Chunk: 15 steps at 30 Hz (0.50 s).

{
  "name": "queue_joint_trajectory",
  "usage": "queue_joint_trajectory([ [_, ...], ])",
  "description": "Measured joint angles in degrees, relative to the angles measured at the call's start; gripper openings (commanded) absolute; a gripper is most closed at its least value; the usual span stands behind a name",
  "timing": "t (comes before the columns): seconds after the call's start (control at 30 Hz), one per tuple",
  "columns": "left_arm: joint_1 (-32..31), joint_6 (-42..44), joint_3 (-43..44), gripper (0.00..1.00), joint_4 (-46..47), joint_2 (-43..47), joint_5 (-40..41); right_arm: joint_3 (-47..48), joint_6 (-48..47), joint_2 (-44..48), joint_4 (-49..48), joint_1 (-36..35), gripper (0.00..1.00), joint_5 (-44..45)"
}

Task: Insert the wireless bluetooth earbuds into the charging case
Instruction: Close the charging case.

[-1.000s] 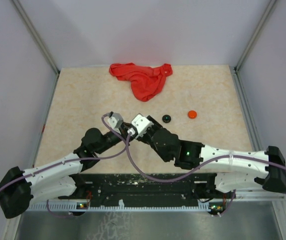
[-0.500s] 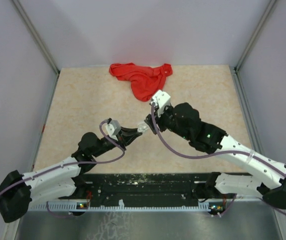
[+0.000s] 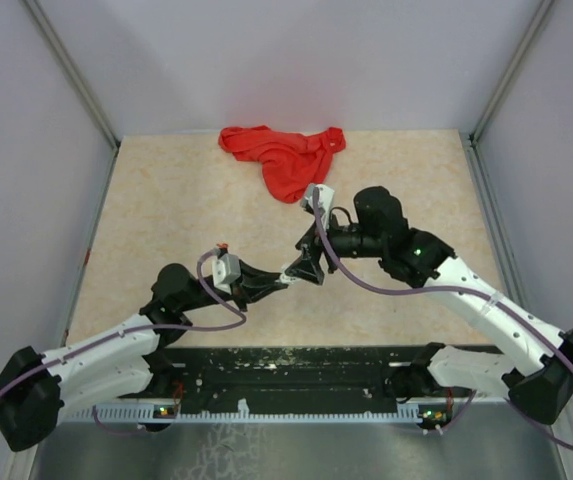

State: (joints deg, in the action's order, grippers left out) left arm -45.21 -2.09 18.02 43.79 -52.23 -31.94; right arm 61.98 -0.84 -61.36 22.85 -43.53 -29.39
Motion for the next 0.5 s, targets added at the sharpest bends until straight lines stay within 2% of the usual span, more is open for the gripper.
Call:
queue_joint_trajectory([
  [0.23, 0.00, 0.90, 0.00, 0.01, 0.22, 0.28, -3.65, 0.09, -0.59, -4.57, 2.34, 0.33, 0.69, -8.52],
  [0.5, 0.00, 0.90, 0.00, 0.01, 0.37, 0.39, -3.96, 0.83, -3.10, -5.03, 5.66, 0.57, 0.65, -14.16],
])
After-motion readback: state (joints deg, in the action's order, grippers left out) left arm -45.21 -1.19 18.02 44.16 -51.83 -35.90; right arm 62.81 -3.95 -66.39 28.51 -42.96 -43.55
